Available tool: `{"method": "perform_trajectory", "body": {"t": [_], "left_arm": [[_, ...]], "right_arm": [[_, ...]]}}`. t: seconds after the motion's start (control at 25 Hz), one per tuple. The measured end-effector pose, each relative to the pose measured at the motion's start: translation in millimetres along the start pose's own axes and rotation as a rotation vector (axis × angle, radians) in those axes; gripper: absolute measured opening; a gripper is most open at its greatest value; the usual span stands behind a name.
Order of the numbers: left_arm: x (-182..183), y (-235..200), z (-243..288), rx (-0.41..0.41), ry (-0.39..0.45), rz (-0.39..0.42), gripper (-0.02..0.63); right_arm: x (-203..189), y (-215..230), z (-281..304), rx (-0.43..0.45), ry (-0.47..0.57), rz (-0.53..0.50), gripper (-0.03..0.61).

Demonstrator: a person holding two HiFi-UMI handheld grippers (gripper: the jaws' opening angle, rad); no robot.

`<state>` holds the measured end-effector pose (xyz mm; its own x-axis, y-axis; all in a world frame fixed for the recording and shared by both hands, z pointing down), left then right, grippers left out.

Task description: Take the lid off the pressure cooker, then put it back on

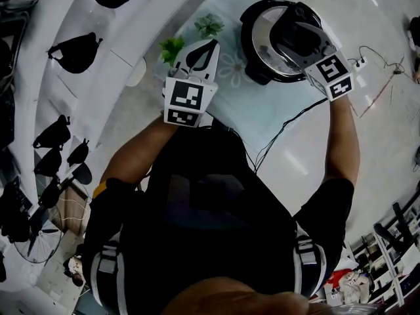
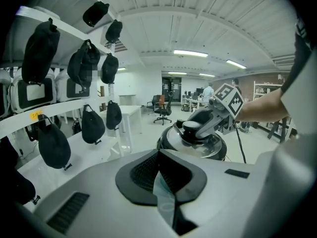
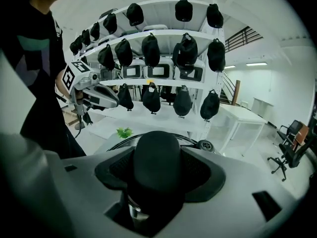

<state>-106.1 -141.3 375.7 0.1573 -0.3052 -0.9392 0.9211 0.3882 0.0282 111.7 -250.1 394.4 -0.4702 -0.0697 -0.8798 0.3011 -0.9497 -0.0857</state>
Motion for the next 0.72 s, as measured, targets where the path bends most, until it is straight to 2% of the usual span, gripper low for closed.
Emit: {"method": "perform_trajectory", "body": {"t": [0.32,0.72], "left_arm": [[-6.4,4.3,11.3,-0.005,-0.021,-0.008,0.008],[-5.6,14.8,23.5,-0.031,-0.017,-0.009,0.009]], "right_arm": [[-5.1,3.7,-2.6,0.026,0.059,0.005,0.295],[-6.7,1.8,-0.6,-0.067,0.043,0.066,0.29]]}}
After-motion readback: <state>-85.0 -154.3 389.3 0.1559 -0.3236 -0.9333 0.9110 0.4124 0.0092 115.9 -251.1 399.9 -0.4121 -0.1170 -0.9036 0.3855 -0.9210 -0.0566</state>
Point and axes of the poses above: the fingertips, and each gripper's own axes: z forward along the fingers, y to its right, x out of its top, the point moved 7 cm from there along -z, backward along the fingers, and after that the axes turned 10 degrees about y, right-handed, at the moved point
